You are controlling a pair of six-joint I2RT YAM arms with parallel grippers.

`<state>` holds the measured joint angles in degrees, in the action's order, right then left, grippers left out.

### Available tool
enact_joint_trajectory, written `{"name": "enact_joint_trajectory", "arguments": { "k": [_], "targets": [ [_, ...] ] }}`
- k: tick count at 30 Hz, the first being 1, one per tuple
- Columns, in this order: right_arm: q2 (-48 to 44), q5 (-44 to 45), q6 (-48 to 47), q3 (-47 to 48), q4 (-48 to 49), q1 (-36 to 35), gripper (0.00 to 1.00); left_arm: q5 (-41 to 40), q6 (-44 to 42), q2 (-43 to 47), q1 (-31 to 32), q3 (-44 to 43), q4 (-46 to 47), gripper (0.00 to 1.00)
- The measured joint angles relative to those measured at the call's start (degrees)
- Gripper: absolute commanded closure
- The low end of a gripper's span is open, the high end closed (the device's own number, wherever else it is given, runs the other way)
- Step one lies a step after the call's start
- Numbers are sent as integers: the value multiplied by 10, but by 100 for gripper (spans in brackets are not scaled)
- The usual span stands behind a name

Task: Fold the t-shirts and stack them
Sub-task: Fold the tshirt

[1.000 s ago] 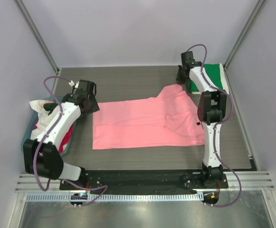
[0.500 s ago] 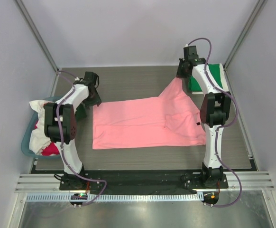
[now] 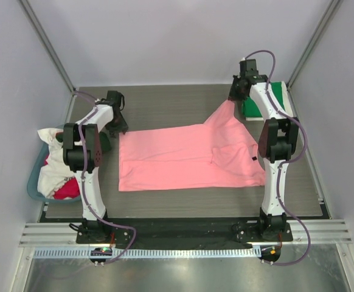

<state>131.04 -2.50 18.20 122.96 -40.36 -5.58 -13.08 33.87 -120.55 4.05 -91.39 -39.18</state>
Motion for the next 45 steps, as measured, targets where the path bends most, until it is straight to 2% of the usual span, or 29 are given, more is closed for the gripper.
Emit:
{"name": "enact_joint_trajectory", "arguments": {
  "k": [8,11,12,18,22,26,31,37,45],
  "targets": [
    [0,-7,2,-2,0,0,99,13,1,-7,0,7,26,64],
    [0,-9,2,-2,0,0,99,18,1,-7,-1,7,31,76],
    [0,-9,2,-2,0,0,99,20,2,-7,-1,7,33,83],
    [0,-13,4,-12,0,0,99,40,2,-7,-1,7,40,100],
    [-6,-16,4,-31,4,0,99,49,2,-7,-1,7,40,100],
    [-43,-17,4,-92,13,0,99,61,1,6,0,12,37,100],
    [-153,-16,4,-215,30,0,99,73,0,74,0,47,35,100],
    [-321,-14,12,-374,70,0,99,76,-10,193,0,128,34,100],
    [-480,6,40,-545,90,-1,99,76,-13,278,0,227,31,100]
  ]
}}
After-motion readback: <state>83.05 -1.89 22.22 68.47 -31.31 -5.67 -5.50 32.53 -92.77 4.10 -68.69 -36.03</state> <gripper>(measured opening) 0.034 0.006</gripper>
